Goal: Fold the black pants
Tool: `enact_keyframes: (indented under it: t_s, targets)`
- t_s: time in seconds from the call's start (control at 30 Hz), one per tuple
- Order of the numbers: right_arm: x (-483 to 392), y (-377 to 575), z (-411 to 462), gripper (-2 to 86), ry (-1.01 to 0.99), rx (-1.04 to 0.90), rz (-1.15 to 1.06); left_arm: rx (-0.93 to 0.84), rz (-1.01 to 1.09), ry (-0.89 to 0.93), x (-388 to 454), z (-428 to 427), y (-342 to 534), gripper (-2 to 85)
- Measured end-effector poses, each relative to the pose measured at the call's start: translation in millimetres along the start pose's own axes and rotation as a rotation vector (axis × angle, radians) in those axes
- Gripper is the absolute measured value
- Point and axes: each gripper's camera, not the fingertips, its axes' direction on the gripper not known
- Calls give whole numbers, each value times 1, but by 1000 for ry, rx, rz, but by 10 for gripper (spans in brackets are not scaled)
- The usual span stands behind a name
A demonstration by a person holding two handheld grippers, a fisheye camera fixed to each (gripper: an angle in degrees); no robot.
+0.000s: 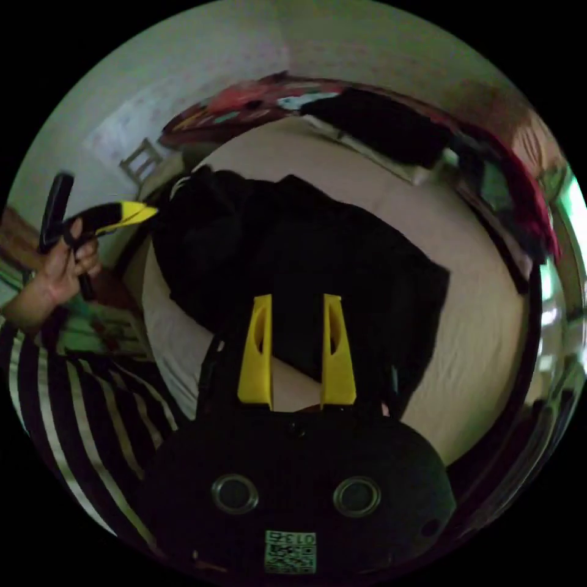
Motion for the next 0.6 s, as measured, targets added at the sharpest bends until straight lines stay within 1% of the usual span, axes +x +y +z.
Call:
enact_keyframes:
  t_s: [0.07,0.13,0.17,0.2,0.23,0.27,0.3,0.33,0.4,0.43,0.5,0.53,0.6]
  targets:
    - [-32,-10,8,137,39,-17,-126,-55,49,-88,12,16,0,208]
    - [-57,-13,22,126,104,-44,-224,-114,141,-272,19,35,1,207]
    - [-67,-12,34,87,165,-87,-271,-150,151,-313,17,41,2,182]
    - [-69,-10,40,57,198,-127,-284,-204,160,-332,9,48,2,132]
    - [-67,-8,38,46,195,-123,-272,-251,155,-309,-3,50,2,72]
    - [-59,-6,29,32,196,-114,-234,-265,128,-306,-10,48,2,43]
    - [-46,-1,16,27,208,-104,-192,-250,61,-264,-26,38,2,34]
    - [-39,3,9,26,221,-99,-171,-206,6,-183,-42,24,3,28]
    - [1,28,-26,22,260,-48,-50,-138,-41,-128,-62,-1,6,24]
    - [13,36,-35,21,275,-30,-9,-97,-50,-138,-72,-19,11,23]
    - [66,78,-65,22,343,-10,207,-46,-71,-162,-88,-44,19,23]
    - [80,90,-71,22,353,-13,274,-23,-105,-182,-99,-58,26,25]
    - [128,140,-82,26,352,-55,533,-11,-193,-192,-120,-73,40,29]
